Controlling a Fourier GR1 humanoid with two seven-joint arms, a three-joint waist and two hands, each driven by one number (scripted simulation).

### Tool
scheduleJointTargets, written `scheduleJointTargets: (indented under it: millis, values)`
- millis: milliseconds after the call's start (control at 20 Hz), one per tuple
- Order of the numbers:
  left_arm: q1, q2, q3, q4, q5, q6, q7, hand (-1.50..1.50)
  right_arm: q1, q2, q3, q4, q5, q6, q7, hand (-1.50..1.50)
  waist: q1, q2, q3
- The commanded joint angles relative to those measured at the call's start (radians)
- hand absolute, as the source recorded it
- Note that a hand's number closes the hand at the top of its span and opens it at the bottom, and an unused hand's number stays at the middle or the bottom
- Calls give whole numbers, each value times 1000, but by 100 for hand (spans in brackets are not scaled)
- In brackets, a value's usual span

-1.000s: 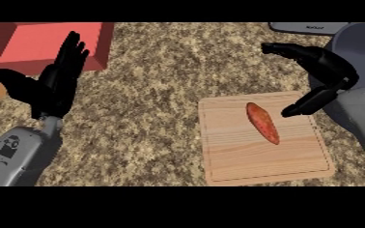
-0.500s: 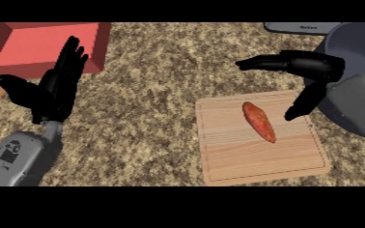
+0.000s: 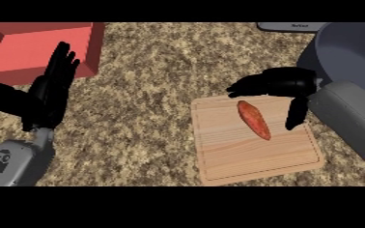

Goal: Pick the sweet potato from the cutting board and place it in the pot

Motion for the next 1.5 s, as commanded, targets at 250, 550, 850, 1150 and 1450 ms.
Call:
scheduleJointTargets:
  millis: [250,550,850,1150,1450]
  values:
    - [22,-12,33,-14,-28,-7,4,0,-25,59,75,155,93,42,-177,-150,-24,-4,-1]
    - [39,-51,34,-60,-86,28,47,0,-12,143,48,256,184,-73,-137,-150,-30,-6,-1]
    - [46,-30,84,-74,-76,-22,84,0,13,171,40,267,218,-79,-151,-150,-34,-8,-1]
    - [43,-77,91,-9,-106,-67,24,0,-52,292,14,430,291,-131,-138,-150,-29,-4,-1]
    - [82,-51,135,-108,-108,-90,111,0,-27,333,-30,543,350,-191,-170,-150,-24,-5,0]
